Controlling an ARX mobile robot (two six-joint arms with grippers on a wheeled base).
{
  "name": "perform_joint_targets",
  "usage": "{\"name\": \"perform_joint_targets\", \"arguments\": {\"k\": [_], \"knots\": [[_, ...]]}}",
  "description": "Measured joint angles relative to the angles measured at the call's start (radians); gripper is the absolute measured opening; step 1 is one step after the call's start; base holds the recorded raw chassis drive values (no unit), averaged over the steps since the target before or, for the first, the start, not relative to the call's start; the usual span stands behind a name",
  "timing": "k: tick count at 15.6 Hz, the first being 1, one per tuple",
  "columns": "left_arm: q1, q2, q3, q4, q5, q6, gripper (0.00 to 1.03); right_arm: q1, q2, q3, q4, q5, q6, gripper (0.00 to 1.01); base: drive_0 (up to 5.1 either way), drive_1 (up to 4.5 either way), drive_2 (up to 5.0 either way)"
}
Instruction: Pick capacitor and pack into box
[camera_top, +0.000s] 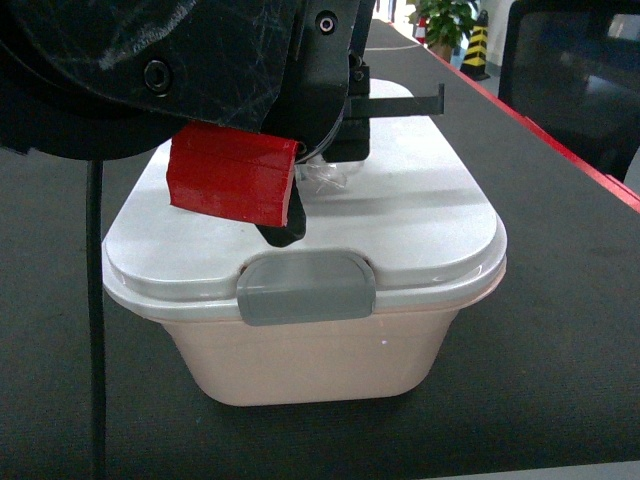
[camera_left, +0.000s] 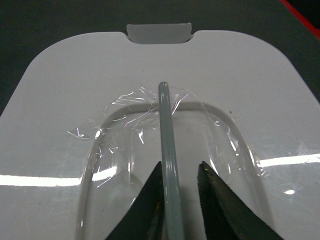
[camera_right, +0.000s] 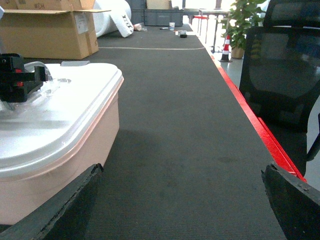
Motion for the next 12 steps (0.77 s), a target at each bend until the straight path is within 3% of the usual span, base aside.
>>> {"name": "perform_joint_targets", "arguments": {"k": [3,7,8,10,12], "knots": [[0.0,-0.001,-0.005,0.053,0.044,-0.018,0.5,0.0,0.0,0.0,0.0,0.0,0.0,0.98,0.0,0.0,0.0],[0.039,-0.055,-0.093,0.268,0.082,-0.014,0.87,0.0,0.0,0.0,0.0,0.0,0.0,0.98,0.0,0.0,0.0],[0.066,-0.099,-0.132,0.326,0.09,0.003,0.99,0.0,0.0,0.0,0.0,0.0,0.0,0.98,0.0,0.0,0.0],[0.134,-0.173,-0.198,0.418,0.126,0.051,0.98,0.0,0.0,0.0,0.0,0.0,0.0,0.98,0.0,0.0,0.0],[0.277,-0.27,-0.34,0.553,0.159,0.145,0.98,0.0,0.0,0.0,0.0,0.0,0.0,0.98,0.0,0.0,0.0]]}}
